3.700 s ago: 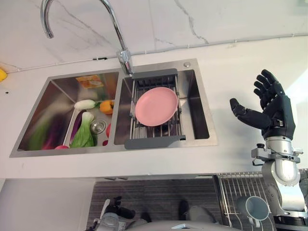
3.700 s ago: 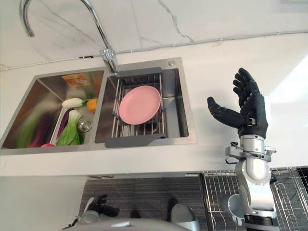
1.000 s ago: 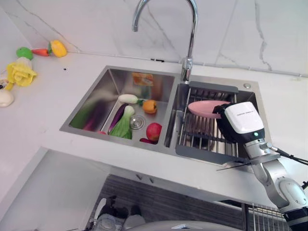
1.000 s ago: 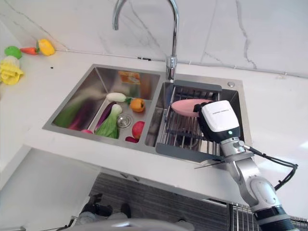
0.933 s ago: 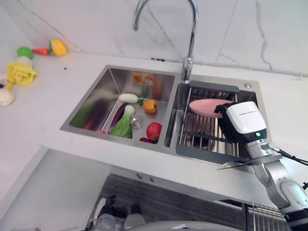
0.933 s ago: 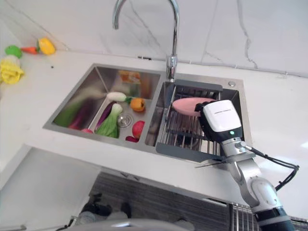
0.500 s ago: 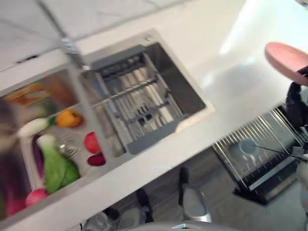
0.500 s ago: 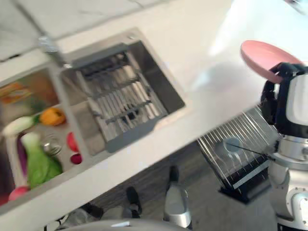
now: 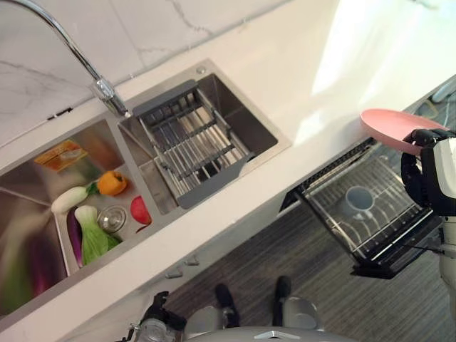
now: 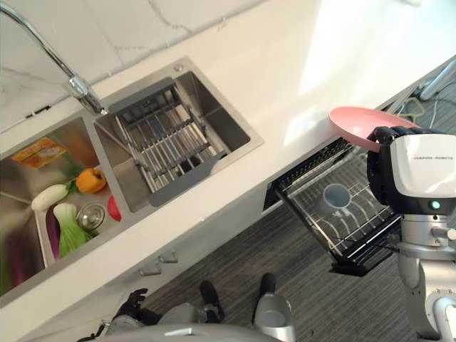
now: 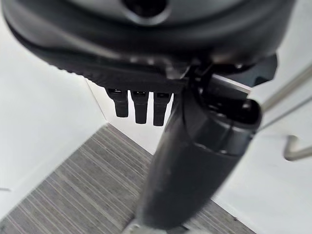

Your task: Place the dishes in the dishwasher.

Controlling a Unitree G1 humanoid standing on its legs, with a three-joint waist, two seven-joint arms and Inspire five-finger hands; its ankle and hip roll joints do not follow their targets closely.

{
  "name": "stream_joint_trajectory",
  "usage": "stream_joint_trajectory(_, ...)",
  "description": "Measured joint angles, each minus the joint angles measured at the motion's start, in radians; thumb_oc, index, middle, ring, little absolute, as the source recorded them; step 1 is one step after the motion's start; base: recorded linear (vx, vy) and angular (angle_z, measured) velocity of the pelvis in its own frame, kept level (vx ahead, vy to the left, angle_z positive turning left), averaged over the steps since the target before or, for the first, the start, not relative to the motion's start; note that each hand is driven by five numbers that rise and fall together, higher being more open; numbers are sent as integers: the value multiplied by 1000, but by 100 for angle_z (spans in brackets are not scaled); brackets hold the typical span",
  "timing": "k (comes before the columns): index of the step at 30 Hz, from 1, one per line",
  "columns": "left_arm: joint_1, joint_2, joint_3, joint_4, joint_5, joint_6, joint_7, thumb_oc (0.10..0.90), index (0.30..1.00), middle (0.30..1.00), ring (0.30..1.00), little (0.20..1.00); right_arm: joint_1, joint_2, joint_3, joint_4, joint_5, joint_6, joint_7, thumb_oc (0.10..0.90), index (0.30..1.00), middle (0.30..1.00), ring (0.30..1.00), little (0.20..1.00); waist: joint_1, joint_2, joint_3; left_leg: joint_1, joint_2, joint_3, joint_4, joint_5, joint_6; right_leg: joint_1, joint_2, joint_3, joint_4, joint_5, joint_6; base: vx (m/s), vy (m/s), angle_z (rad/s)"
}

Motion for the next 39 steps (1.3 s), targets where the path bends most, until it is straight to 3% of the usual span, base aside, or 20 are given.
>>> stream_joint_trajectory(1, 38, -3, -4, -9, 19, 1, 6, 800, 900, 900, 900, 900, 17, -2, 42, 105, -1, 8, -4, 400, 300, 300, 300, 300, -6, 3, -48, -3, 15, -8, 16, 5, -7, 19, 12, -20, -20, -2, -4, -9, -30, 11)
stream_joint_trajectory(2, 38, -3, -4, -9, 19, 1, 6, 800, 900, 900, 900, 900, 17, -2, 42, 105, -1, 8, -4, 400, 300, 300, 300, 300, -6, 3, -48, -3, 15, -8, 16, 5, -7, 19, 12, -20, -20, -2, -4, -31, -95, 16)
stream_joint_trajectory(3, 52, -11, -22, -10, 19, -3, -4, 800, 900, 900, 900, 900, 35, -4, 70, 174, -1, 28, 7, 400, 300, 300, 300, 300, -3, 19, -58, -15, 18, -20, 20, 6, -9, 17, 13, -33, -30, 2, -7, -61, -99, 5)
stream_joint_trajectory(4, 57, -22, -18, -3, 18, -3, -5, 800, 900, 900, 900, 900, 36, -4, 94, 222, -10, 40, 14, 400, 300, 300, 300, 300, 0, 37, -56, -18, 19, -21, 21, 8, -12, 20, 15, -36, -33, 5, -11, -61, -99, 5)
stream_joint_trajectory(6, 57, -22, -18, -3, 18, -3, -5, 800, 900, 900, 900, 900, 36, -4, 94, 222, -10, 40, 14, 400, 300, 300, 300, 300, 0, 37, -56, -18, 19, -21, 21, 8, -12, 20, 15, -36, -33, 5, -11, -30, -24, 6)
stream_joint_trajectory(7, 60, -40, -12, 0, 18, -13, -4, 800, 900, 900, 900, 900, 68, 7, 115, 271, -23, 48, 27, 400, 300, 300, 300, 300, 9, 62, -40, -22, 23, -31, 25, 10, -15, 30, 21, -46, -47, 10, -16, -21, -13, 11)
stream_joint_trajectory(9, 60, -40, -12, 0, 18, -13, -4, 800, 900, 900, 900, 900, 68, 7, 115, 271, -23, 48, 27, 400, 300, 300, 300, 300, 9, 62, -40, -22, 23, -31, 25, 10, -15, 30, 21, -46, -47, 10, -16, -10, -7, 5)
stream_joint_trajectory(10, 66, -56, 3, 6, 3, -11, -3, 800, 900, 900, 900, 900, 97, 9, 118, 266, -40, 44, 38, 400, 300, 300, 300, 300, 16, 75, -17, -21, 27, -50, 18, 23, -34, 48, 32, -51, -83, 33, -33, -33, -59, 1)
stream_joint_trajectory(12, 72, -55, 5, 11, -1, -12, -2, 800, 900, 900, 900, 900, 94, 12, 118, 262, -40, 46, 34, 400, 300, 300, 300, 300, 15, 75, -9, -19, 31, -50, 15, 23, -34, 54, 38, -51, -99, 39, -36, -36, -53, 0)
stream_joint_trajectory(17, 60, -47, 10, 12, -1, -12, 1, 800, 900, 900, 900, 900, 43, 3, 152, 381, -41, 70, 16, 400, 300, 300, 300, 300, 14, 43, 56, -4, 32, -50, 11, 24, -37, 82, 45, -54, -126, 50, -37, -64, -34, 2)
stream_joint_trajectory(21, 9, -12, -11, -30, -20, -15, 5, 800, 900, 900, 900, 900, -77, 2, 161, 465, -37, 108, 4, 400, 300, 300, 300, 300, 9, 26, 158, -28, 33, -51, 30, 23, -38, 68, 42, -48, -137, 71, -46, -122, -37, -4)
stream_joint_trajectory(26, -35, -3, -30, -50, -49, -22, 12, 800, 900, 900, 900, 900, -167, 2, 182, 515, -15, 137, 2, 400, 300, 300, 300, 300, 9, 38, 217, -30, 28, -48, 28, 21, -36, 65, 38, -45, -141, 79, -44, -28, -4, -1)
stream_joint_trajectory(30, -47, -4, -40, -47, -60, -23, 16, 800, 900, 900, 900, 900, -221, 2, 230, 558, 30, 138, -11, 400, 300, 300, 300, 300, 8, 49, 222, -23, 26, -44, 26, 21, -36, 65, 35, -33, -141, 79, -44, -19, 14, -8)
stream_joint_trajectory(32, -59, -4, -51, -47, -61, -24, 15, 800, 900, 900, 900, 900, -242, 1, 230, 577, 60, 150, -11, 400, 300, 300, 300, 300, 10, 67, 227, -23, 24, -43, 21, 20, -37, 62, 35, -32, -141, 80, -44, -14, 28, -4)
stream_joint_trajectory(39, -65, -4, -64, -47, -62, -36, 14, 800, 900, 900, 900, 900, -282, -81, 252, 680, 81, 161, -2, 400, 300, 300, 300, 300, 5, 99, 230, -24, 12, -36, 21, 20, -37, 50, 20, -13, -138, 83, -41, -2, 11, -7)
